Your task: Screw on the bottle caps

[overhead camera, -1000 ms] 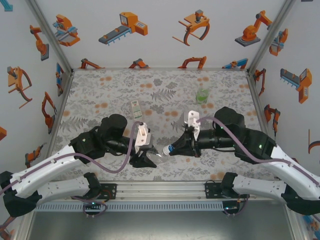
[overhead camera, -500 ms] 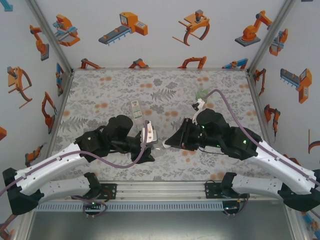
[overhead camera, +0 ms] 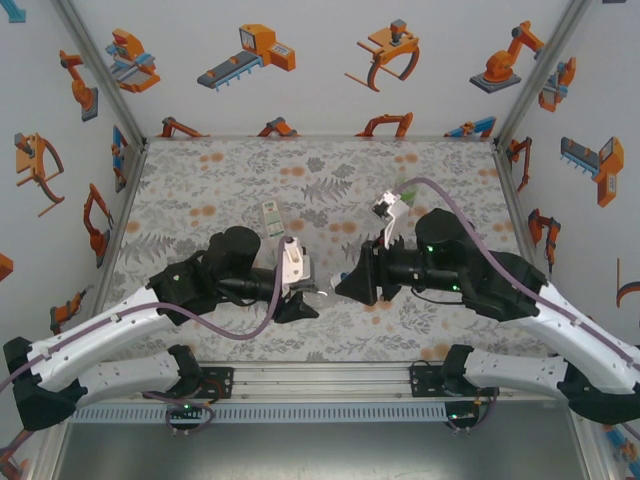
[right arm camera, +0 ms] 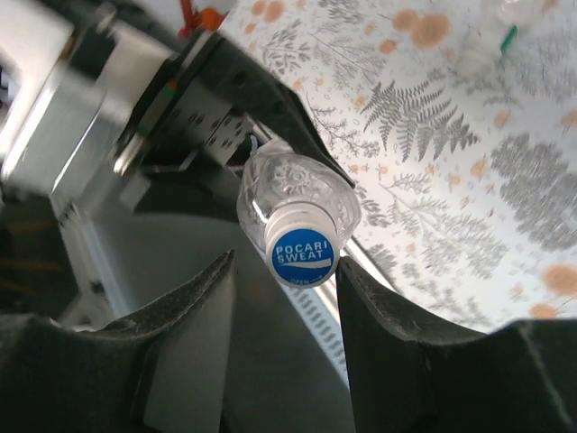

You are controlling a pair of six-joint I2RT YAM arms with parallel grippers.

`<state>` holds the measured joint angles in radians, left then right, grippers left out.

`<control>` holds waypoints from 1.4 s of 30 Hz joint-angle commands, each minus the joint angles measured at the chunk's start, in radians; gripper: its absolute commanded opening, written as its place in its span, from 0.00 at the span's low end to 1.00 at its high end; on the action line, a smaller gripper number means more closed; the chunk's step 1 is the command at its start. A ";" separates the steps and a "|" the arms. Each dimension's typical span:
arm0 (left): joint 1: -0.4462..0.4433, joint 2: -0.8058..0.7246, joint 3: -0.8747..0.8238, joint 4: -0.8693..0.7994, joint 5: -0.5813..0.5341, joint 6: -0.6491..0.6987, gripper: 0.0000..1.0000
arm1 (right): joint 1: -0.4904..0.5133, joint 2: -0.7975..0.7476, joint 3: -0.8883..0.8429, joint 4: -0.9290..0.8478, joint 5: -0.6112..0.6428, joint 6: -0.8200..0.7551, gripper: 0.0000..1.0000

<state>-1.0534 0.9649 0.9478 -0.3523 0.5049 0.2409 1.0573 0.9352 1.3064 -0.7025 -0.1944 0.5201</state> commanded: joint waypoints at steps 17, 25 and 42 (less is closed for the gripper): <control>-0.019 0.010 0.029 0.034 0.189 -0.014 0.00 | 0.005 -0.002 0.100 -0.154 -0.327 -0.938 0.48; -0.023 0.031 0.038 0.040 0.236 -0.029 0.00 | 0.005 -0.010 0.070 -0.122 -0.359 -0.931 0.40; -0.023 0.015 0.032 0.017 0.234 -0.019 0.00 | 0.005 0.024 0.057 -0.062 -0.353 -0.896 0.38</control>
<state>-1.0721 0.9943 0.9501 -0.3515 0.7063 0.2249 1.0573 0.9504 1.3529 -0.7738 -0.5316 -0.3775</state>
